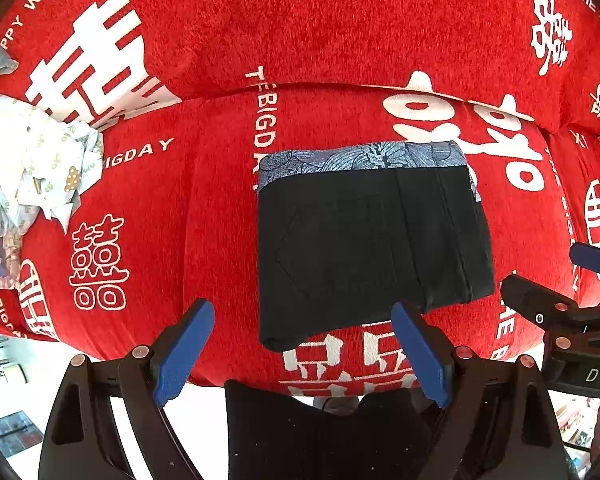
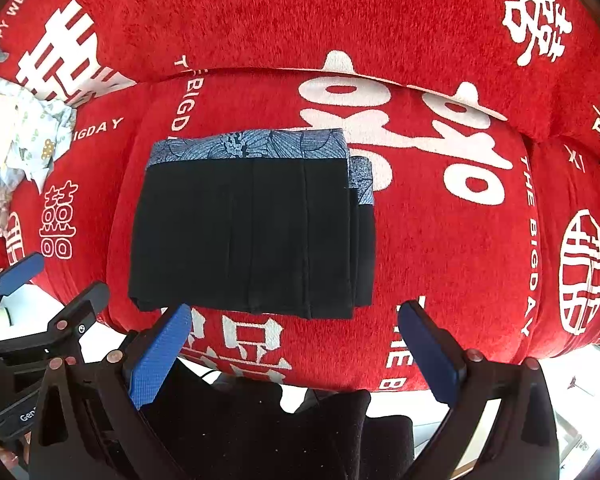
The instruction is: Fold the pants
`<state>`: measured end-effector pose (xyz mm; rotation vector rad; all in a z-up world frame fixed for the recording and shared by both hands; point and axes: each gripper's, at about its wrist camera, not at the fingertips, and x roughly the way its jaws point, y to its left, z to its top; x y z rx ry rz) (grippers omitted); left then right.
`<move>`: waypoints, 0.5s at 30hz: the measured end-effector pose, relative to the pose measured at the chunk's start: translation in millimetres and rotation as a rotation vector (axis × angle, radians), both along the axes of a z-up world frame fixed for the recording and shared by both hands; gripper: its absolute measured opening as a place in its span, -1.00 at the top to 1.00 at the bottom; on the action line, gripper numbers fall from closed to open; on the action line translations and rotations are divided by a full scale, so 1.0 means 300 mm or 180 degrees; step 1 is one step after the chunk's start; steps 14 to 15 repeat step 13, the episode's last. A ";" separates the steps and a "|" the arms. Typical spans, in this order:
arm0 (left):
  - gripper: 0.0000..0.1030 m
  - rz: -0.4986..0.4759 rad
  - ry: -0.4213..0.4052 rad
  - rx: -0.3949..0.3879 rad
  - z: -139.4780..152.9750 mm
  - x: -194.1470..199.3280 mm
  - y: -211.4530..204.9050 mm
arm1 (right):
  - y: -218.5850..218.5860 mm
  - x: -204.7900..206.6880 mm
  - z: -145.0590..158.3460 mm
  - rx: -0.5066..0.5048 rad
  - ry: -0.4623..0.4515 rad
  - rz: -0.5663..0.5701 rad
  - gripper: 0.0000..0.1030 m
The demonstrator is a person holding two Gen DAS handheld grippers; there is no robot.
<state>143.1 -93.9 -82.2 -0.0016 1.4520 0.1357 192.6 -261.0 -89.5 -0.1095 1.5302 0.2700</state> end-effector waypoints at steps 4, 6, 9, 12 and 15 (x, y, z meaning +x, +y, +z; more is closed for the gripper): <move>-0.77 0.0007 -0.0003 -0.0008 -0.001 -0.002 -0.004 | 0.001 -0.004 -0.004 -0.0005 0.0002 0.0008 -0.99; -0.77 0.0013 -0.0005 -0.0017 -0.003 -0.003 -0.005 | 0.002 -0.004 -0.003 -0.0008 0.0002 0.0007 -0.99; -0.77 0.0038 -0.0034 -0.0055 -0.003 -0.007 -0.004 | -0.003 -0.003 -0.011 -0.0015 0.0004 0.0032 -0.99; -0.76 0.0035 -0.0072 -0.0089 0.002 -0.008 -0.001 | -0.007 0.007 -0.012 -0.0015 0.0007 0.0044 -0.99; -0.76 0.0036 -0.0073 -0.0101 0.003 -0.008 0.000 | -0.009 0.010 -0.013 -0.0018 0.0009 0.0045 -0.99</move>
